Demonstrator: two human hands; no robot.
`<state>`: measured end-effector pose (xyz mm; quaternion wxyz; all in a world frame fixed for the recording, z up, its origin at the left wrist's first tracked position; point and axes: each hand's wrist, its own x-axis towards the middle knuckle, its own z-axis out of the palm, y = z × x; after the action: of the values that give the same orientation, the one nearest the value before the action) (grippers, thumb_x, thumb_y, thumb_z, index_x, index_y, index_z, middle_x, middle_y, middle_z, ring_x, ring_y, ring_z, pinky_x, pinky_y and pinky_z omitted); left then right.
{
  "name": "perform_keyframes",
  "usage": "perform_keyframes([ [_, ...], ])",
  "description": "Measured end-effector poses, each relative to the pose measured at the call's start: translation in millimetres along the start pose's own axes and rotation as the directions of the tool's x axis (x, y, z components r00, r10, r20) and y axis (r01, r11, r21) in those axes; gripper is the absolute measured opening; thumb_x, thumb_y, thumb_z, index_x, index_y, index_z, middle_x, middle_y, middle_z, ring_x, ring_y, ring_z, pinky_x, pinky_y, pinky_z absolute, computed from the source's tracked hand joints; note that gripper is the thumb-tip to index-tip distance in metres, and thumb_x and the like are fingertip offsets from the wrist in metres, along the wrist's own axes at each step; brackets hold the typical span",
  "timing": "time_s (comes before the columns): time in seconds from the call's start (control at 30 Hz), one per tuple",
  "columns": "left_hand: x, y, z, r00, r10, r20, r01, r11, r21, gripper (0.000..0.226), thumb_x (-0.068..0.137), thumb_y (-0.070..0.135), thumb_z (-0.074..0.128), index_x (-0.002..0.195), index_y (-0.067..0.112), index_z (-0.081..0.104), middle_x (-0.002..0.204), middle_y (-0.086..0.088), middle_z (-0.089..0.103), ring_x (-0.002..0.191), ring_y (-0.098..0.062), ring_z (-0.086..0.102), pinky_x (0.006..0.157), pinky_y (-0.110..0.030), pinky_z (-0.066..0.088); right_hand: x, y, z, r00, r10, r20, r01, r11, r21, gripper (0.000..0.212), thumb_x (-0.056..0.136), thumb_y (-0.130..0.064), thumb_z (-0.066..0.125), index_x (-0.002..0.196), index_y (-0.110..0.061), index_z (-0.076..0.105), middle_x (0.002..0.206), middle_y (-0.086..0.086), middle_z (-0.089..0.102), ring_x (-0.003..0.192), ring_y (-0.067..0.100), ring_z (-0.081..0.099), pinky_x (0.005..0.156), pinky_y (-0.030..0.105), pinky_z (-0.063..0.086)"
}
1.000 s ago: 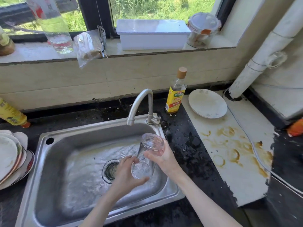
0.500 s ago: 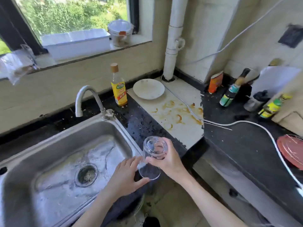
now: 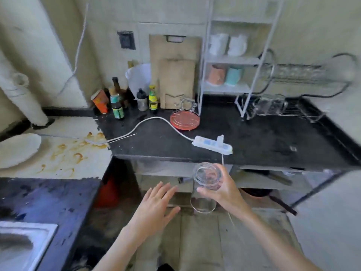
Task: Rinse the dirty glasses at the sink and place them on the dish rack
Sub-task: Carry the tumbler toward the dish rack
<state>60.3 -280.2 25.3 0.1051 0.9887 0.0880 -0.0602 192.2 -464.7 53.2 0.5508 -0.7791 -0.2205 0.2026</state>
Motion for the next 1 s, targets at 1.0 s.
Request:
perform_keyframes([
  [1.0, 445.3, 263.7, -10.9, 0.841, 0.514, 0.170, -0.502, 0.858, -0.112, 0.060, 0.098, 0.047, 0.031, 0.150, 0.027, 0.008, 0.158, 0.003, 0.004, 0.145, -0.016, -0.005, 0.118, -0.033, 0.005, 181.7, 100.7, -381.3, 0.828, 0.241, -0.507, -0.286, 0.958, -0.013, 0.063, 0.067, -0.022, 0.084, 0.115, -0.032, 0.043, 0.107, -0.018, 0.058, 0.097, -0.005, 0.056, 0.081, 0.014, 0.042],
])
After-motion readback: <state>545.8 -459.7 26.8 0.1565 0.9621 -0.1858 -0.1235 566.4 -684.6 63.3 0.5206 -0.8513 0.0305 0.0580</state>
